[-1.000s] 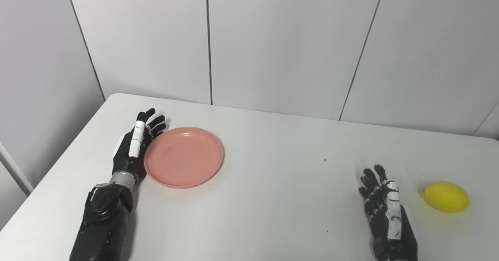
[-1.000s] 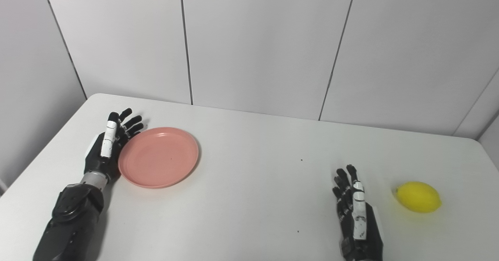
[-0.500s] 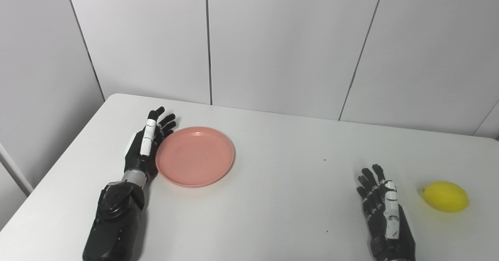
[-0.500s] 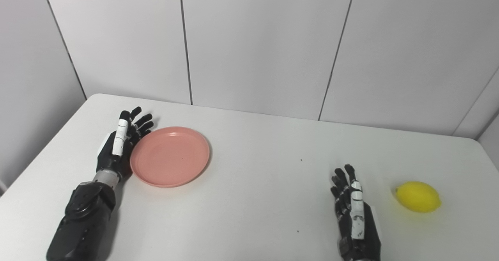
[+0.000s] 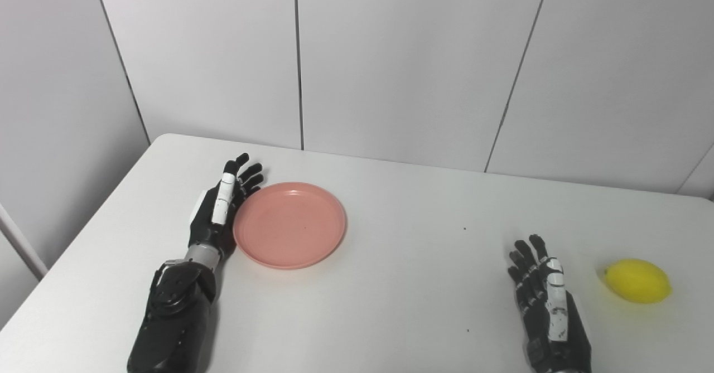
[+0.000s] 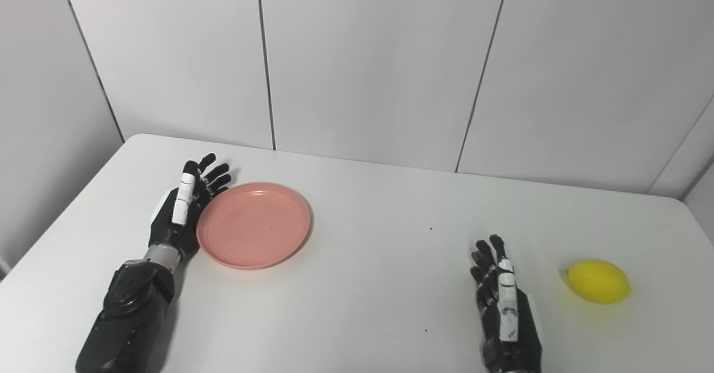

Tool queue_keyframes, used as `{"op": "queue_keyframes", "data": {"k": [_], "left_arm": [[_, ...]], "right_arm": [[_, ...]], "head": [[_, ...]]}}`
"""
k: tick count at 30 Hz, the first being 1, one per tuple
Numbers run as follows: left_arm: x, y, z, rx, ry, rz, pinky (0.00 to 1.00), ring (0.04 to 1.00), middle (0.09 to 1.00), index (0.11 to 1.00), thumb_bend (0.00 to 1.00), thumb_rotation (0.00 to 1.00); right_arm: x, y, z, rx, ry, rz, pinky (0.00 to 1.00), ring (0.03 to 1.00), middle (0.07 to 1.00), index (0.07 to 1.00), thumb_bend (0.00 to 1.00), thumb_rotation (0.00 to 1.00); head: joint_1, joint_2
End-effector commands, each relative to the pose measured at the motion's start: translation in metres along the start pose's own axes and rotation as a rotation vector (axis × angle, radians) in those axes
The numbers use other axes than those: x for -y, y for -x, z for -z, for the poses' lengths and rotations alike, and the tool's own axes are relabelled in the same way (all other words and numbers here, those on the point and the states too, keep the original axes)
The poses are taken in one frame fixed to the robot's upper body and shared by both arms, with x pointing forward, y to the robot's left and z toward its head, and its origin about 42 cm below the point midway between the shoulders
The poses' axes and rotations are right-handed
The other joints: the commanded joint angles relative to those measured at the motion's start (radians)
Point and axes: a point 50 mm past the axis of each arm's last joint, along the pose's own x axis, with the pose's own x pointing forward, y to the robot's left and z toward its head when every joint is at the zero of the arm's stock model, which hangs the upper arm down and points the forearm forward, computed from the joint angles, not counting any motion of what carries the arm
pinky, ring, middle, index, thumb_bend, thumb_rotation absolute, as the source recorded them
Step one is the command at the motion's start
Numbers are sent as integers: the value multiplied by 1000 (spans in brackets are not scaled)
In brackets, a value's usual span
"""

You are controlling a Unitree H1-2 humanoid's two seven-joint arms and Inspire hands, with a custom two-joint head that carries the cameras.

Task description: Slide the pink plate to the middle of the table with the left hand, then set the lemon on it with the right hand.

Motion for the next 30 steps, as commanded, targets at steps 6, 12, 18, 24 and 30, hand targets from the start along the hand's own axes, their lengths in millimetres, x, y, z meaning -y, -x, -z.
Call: {"op": "queue_keyframes", "data": {"k": [6,12,18,24,30], "left_arm": [[9,8,28,-96,6,-1,891,862,854,906,787,896],[21,5,28,-90,0,10,861,850,831,887,812,889],[34,5,30,-90,-10,37,855,847,822,875,807,883],[44,7,34,-102,-23,44,854,839,822,877,805,889],[54,12,37,-118,-22,53,865,839,821,878,793,904]], "right_arm": [[-4,16,27,-103,-44,18,1000,966,952,983,697,949],[-4,16,27,-100,-41,14,1000,968,952,981,685,961],[-6,16,28,-100,-45,20,995,966,947,976,680,955],[-6,16,27,-100,-48,20,993,962,945,973,680,952],[-7,16,26,-99,-45,20,993,960,947,974,688,950]], "head": [[-2,3],[-5,4],[-7,4],[-7,5],[-8,8]]}}
